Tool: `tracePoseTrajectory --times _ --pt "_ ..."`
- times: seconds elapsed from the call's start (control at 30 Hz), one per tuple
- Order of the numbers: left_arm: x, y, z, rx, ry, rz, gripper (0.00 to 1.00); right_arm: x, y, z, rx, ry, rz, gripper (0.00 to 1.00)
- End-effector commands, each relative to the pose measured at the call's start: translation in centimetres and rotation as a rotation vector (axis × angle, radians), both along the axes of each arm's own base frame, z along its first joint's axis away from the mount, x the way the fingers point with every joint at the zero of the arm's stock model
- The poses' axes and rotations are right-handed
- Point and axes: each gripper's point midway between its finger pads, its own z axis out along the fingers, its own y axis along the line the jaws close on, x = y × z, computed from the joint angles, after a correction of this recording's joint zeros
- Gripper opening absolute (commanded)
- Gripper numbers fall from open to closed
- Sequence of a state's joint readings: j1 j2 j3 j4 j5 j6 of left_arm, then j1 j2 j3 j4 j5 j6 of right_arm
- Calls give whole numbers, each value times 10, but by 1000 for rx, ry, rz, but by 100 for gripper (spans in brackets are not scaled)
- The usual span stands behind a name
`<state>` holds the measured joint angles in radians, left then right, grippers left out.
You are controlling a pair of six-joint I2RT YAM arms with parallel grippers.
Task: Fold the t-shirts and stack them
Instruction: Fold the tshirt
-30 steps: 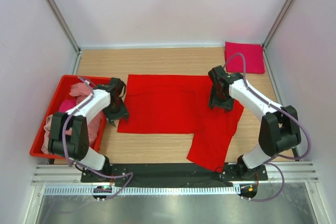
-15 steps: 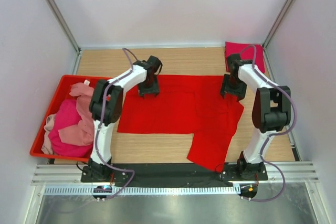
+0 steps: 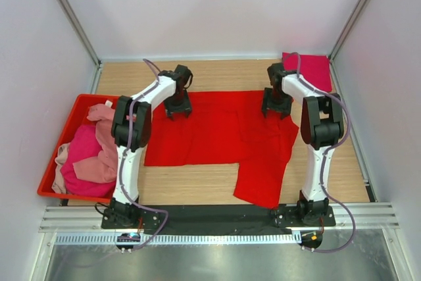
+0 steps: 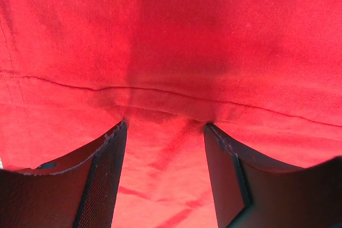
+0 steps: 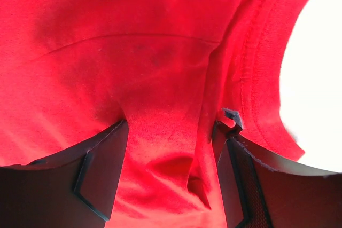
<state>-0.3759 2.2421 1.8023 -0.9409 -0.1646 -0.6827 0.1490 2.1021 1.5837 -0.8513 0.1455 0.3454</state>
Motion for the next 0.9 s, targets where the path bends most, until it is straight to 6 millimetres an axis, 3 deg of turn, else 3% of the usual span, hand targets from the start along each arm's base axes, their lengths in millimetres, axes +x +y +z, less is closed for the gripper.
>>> tracePoseTrajectory --times 0.0,0.07,0.1,0.17,0.2,0.27,0.3,0.43,0.5,0.53,0.57,0.6,0.63,0.67,0.73,0.77,0.8,0.87 --pt "-12 46 -30 99 95 59 61 25 31 -12 39 -28 50 72" --pt "-5 56 -29 96 95 79 61 27 41 -25 43 11 59 71" --pt "-3 58 -26 98 93 78 61 40 46 -19 52 -15 64 72" --pt "10 60 -16 96 57 73 61 43 47 -22 37 13 60 72" --pt "12 60 -12 96 52 63 61 55 49 -9 36 -21 56 72" --pt "18 56 0 81 30 43 61 56 45 3 7 -19 51 72" --pt "23 53 13 64 1 38 62 63 37 20 -31 -57 46 72" --pt "25 40 49 13 -74 -2 64 56 13 74 -147 -111 48 74" --pt "22 32 62 -11 -93 -18 65 34 1 89 -199 -67 47 75" --pt "19 30 75 -23 -116 -24 65 24 -2 110 -192 -95 37 75" --pt "16 26 81 -37 -122 -36 66 13 -1 120 -178 -102 35 75" --pt "13 21 87 -40 -130 -48 66 -9 -5 111 -175 -53 33 75" --pt "8 19 97 -50 -145 -54 66 -24 -4 136 -143 -108 21 75" --pt "4 17 102 -61 -148 -63 66 -48 -7 124 -144 -50 23 75" --pt "-4 12 107 -79 -150 -75 65 -78 -2 127 -106 -35 14 74" --pt "-11 10 114 -92 -167 -84 65 -96 3 139 -82 -63 20 73" --pt "-15 6 116 -114 -168 -93 65 -122 6 125 -84 -8 32 73" --pt "-26 2 118 -133 -169 -108 65 -153 19 125 -34 -2 21 72"
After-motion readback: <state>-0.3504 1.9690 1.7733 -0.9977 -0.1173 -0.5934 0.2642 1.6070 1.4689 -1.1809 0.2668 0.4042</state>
